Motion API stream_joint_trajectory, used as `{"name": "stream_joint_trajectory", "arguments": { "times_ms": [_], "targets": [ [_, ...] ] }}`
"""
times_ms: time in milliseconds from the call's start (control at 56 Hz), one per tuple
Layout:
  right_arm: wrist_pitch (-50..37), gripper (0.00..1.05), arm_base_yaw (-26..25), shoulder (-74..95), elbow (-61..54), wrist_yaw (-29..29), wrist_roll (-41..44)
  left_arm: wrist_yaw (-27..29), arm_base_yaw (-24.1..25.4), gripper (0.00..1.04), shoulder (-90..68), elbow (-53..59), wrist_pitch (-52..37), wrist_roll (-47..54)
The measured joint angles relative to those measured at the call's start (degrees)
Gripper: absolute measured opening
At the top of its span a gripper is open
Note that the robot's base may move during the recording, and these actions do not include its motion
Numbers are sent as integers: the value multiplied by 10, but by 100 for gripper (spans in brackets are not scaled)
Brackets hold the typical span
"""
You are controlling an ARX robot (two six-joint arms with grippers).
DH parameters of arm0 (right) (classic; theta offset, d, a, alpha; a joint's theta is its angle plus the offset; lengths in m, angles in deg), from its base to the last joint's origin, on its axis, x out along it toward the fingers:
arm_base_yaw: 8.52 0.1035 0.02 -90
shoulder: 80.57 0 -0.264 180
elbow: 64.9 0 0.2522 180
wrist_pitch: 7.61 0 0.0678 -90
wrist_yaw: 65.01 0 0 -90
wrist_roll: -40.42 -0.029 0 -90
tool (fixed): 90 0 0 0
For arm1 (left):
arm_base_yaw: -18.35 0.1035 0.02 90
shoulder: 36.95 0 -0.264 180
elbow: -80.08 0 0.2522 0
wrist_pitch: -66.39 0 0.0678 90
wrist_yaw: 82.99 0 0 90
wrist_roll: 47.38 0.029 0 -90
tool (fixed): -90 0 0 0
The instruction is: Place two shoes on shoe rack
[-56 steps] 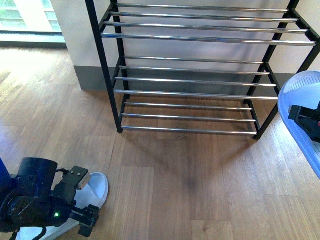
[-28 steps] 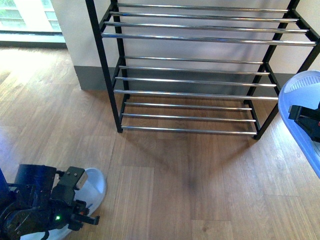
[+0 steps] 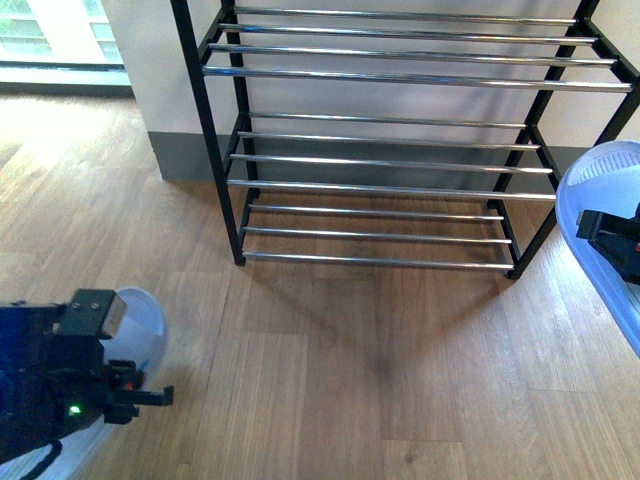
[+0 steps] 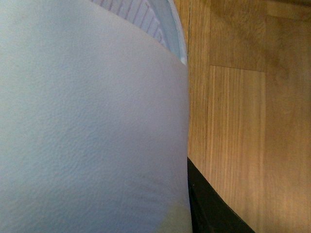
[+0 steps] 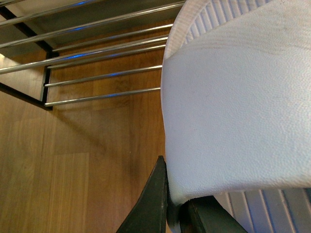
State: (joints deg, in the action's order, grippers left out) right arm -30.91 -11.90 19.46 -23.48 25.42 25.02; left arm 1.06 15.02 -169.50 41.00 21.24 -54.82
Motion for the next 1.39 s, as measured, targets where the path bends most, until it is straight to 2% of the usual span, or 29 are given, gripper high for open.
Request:
{"name": "stream_joint_trajectory", "arguments": {
  "times_ms": [161, 250, 375, 482, 554, 679, 804, 1394],
  "targets": [
    [0, 2, 0, 0, 0, 0, 0, 31, 0, 2, 193, 97, 83, -8],
    [0, 2, 0, 0, 0, 0, 0, 73, 4, 2, 417, 137, 236, -4],
    [0, 2, 0, 0, 0, 0, 0, 129, -7, 2, 699, 129, 441, 9],
    [0, 2, 0, 0, 0, 0, 0, 178, -42, 2, 901, 111, 591, 4],
    [0, 2, 0, 0, 0, 0, 0, 206, -63, 2, 961, 106, 637, 2],
    [0, 2, 0, 0, 0, 0, 0, 309, -141, 2, 1054, 103, 723, 3],
    [0, 2, 0, 0, 0, 0, 0, 330, -170, 2, 1073, 103, 737, 3],
    [0, 2, -2, 0, -1, 3, 0, 331, -174, 2, 1074, 103, 739, 3]
  ]
}}
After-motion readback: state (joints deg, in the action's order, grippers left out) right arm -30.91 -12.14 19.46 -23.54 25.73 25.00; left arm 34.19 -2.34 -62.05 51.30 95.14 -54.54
